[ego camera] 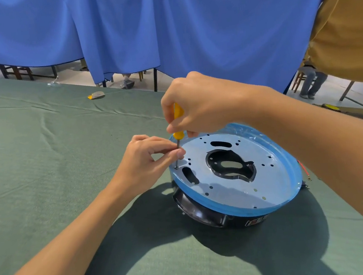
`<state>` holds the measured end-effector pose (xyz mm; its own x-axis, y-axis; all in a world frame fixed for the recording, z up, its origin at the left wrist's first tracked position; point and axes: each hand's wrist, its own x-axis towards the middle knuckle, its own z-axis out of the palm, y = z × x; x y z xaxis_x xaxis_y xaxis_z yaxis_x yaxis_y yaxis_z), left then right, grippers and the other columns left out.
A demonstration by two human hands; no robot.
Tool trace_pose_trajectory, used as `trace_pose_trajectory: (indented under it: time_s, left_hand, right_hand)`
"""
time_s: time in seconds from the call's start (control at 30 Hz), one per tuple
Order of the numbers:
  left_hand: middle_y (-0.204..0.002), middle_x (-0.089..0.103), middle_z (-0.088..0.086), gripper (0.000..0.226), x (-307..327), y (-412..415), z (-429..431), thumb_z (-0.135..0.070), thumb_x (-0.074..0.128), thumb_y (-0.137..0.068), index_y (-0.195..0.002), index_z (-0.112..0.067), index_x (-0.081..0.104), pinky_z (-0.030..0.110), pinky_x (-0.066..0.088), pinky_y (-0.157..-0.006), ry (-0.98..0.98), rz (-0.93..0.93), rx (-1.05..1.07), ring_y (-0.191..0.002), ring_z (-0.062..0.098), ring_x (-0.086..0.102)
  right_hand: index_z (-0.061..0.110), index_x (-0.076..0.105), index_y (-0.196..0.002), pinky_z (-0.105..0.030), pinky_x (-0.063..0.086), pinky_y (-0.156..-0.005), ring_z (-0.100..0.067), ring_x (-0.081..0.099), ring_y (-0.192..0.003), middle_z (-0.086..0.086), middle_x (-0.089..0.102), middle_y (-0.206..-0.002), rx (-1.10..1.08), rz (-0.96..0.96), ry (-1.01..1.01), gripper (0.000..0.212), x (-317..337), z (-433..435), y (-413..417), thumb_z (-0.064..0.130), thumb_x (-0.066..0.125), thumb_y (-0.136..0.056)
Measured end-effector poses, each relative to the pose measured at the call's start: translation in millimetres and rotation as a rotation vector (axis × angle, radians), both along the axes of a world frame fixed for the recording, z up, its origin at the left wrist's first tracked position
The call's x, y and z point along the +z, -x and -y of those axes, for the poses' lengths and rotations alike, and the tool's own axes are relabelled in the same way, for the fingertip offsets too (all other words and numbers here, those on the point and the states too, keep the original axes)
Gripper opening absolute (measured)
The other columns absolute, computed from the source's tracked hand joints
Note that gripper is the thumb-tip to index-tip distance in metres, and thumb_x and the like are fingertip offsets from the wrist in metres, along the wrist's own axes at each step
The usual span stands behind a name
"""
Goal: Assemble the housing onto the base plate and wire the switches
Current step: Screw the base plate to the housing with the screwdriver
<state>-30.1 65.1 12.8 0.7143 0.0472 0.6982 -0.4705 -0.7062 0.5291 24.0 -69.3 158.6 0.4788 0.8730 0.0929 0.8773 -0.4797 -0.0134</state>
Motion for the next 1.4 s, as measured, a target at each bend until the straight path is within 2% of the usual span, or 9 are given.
trace_pose_trajectory:
  time_s: [0.3,0.43,0.53,0.63,0.73,0.83,0.97,1.2,1.4]
  left_hand:
    - [-0.082,0.068,-0.021,0.021,-0.1,0.1,-0.7,-0.032,0.072,-0.082,-0.083,-0.013,0.080,0.043,0.050,-0.085,0.026,0.019,-0.017,-0.083,-0.006,0.064]
    - [-0.081,0.070,-0.020,0.021,-1.1,-0.8,-0.7,-0.032,0.072,-0.080,-0.082,-0.012,0.080,0.050,0.052,-0.082,0.054,0.014,-0.024,-0.081,-0.001,0.066]
    - [-0.079,0.073,-0.011,0.021,-0.9,-1.9,-0.5,-0.031,0.074,-0.078,-0.081,-0.011,0.080,0.050,0.053,-0.080,0.068,0.014,-0.028,-0.078,0.004,0.067]
    - [-0.079,0.075,-0.012,0.014,-0.3,-2.7,-0.3,-0.023,0.072,-0.080,-0.079,-0.012,0.080,0.048,0.051,-0.085,0.056,0.000,-0.033,-0.078,0.001,0.067]
    - [-0.084,0.075,-0.016,0.018,1.2,-3.1,-1.4,-0.024,0.065,-0.088,-0.080,-0.017,0.080,0.044,0.043,-0.094,-0.023,-0.054,-0.035,-0.083,-0.003,0.065]
    - [-0.089,0.074,-0.020,0.021,1.9,-2.4,-2.4,-0.025,0.061,-0.092,-0.086,-0.018,0.080,0.042,0.039,-0.099,-0.030,-0.122,-0.059,-0.087,-0.003,0.064]
    - [-0.084,0.070,-0.024,0.014,1.1,-1.0,1.8,-0.024,0.070,-0.087,-0.085,-0.014,0.080,0.045,0.041,-0.095,-0.003,-0.079,-0.048,-0.087,-0.006,0.064]
    - [-0.092,0.076,-0.010,0.027,4.4,-3.5,-1.6,-0.024,0.058,-0.092,-0.087,-0.011,0.080,0.048,0.048,-0.092,0.040,-0.172,-0.138,-0.092,0.005,0.068]
    - [-0.077,0.074,-0.014,0.020,0.7,-2.4,7.2,-0.025,0.068,-0.084,-0.077,-0.009,0.077,0.056,0.044,-0.091,0.074,-0.074,-0.029,-0.076,0.003,0.069]
  right_hand:
    - [0.025,0.068,-0.076,-0.006,0.039,-0.043,0.005,0.060,-0.053,0.011,0.063,-0.057,0.013,-0.025,0.033,0.009,4.4,0.7,0.0,0.027,0.071,-0.085]
    - [0.011,0.066,-0.072,-0.011,0.042,-0.050,0.017,0.051,-0.048,-0.002,0.065,-0.054,-0.034,0.074,0.019,0.032,-2.4,-5.8,-3.1,0.033,0.058,-0.093]
    - [0.014,0.051,-0.064,-0.023,0.040,-0.040,-0.007,0.055,-0.044,-0.001,0.058,-0.048,-0.078,0.102,0.000,0.038,-5.9,-9.6,-4.9,0.037,0.054,-0.095]
    - [0.010,0.064,-0.069,-0.020,0.036,-0.039,-0.006,0.053,-0.047,-0.001,0.060,-0.052,-0.078,0.108,0.004,0.045,-4.0,-9.7,-6.4,0.047,0.054,-0.093]
    - [0.017,0.070,-0.080,-0.026,0.041,-0.046,-0.008,0.054,-0.058,-0.001,0.066,-0.070,-0.032,0.094,0.048,0.027,3.5,-5.7,-3.9,0.042,0.065,-0.087]
    - [0.022,0.069,-0.079,-0.013,0.039,-0.035,-0.002,0.060,-0.051,0.003,0.065,-0.057,-0.018,0.043,0.063,0.008,7.2,-3.8,-2.6,0.027,0.069,-0.086]
    - [0.011,0.070,-0.082,-0.018,0.044,-0.036,-0.005,0.058,-0.041,-0.003,0.064,-0.052,-0.043,0.116,0.056,0.033,1.8,-5.9,-6.8,0.039,0.059,-0.093]
    - [0.020,0.069,-0.082,-0.015,0.034,-0.043,0.003,0.051,-0.067,0.009,0.057,-0.069,0.014,0.093,0.042,0.014,0.7,-3.3,-6.4,0.034,0.069,-0.086]
    - [0.014,0.066,-0.089,-0.025,0.031,-0.050,-0.010,0.042,-0.068,0.001,0.055,-0.076,-0.002,0.126,0.027,0.033,-6.1,-7.1,-4.3,0.046,0.060,-0.091]
